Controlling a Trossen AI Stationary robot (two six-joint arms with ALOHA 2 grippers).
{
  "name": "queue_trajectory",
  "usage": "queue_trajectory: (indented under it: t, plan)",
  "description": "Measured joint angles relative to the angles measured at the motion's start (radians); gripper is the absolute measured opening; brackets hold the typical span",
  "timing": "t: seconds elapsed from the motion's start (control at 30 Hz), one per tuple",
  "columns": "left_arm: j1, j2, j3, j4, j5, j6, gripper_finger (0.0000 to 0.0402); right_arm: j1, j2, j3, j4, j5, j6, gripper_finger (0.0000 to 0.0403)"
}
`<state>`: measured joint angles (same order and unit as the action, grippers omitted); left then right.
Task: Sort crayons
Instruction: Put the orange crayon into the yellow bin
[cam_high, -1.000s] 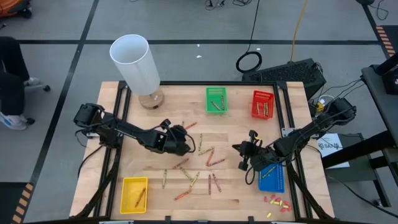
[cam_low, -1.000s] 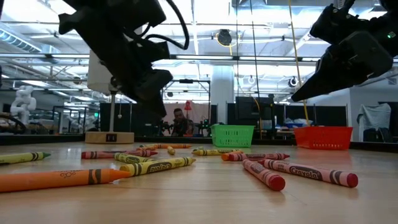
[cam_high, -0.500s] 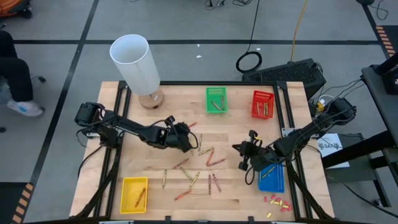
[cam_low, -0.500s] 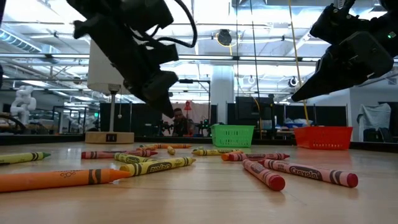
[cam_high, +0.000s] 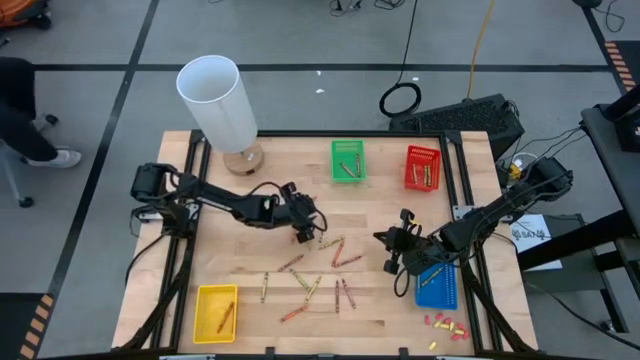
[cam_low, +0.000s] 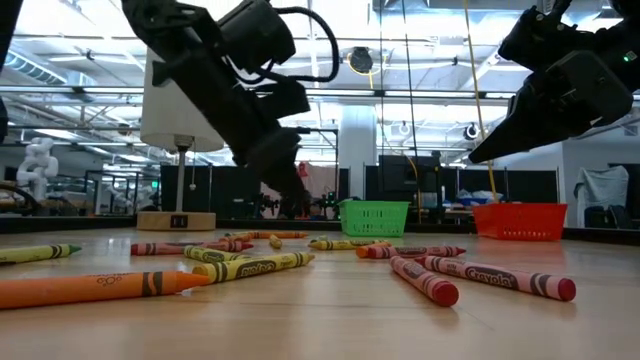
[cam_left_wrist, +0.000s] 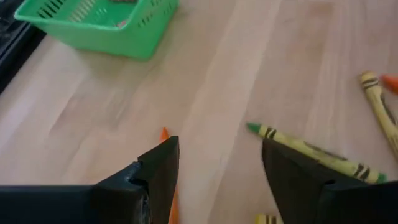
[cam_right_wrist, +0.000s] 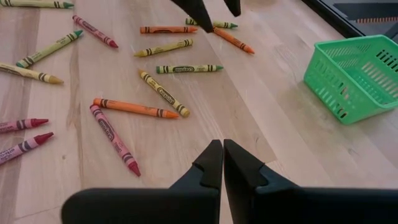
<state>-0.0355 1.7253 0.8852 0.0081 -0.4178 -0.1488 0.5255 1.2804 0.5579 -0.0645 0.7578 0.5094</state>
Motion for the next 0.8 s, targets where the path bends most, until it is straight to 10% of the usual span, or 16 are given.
queue_trajectory:
  t: [0.8]
  plan:
    - [0.083, 0.015, -0.042, 0.036, 0.172, 0.05, 0.0221, 0.0, 0.0, -0.001, -0.018, 0.0, 0.004, 0.0]
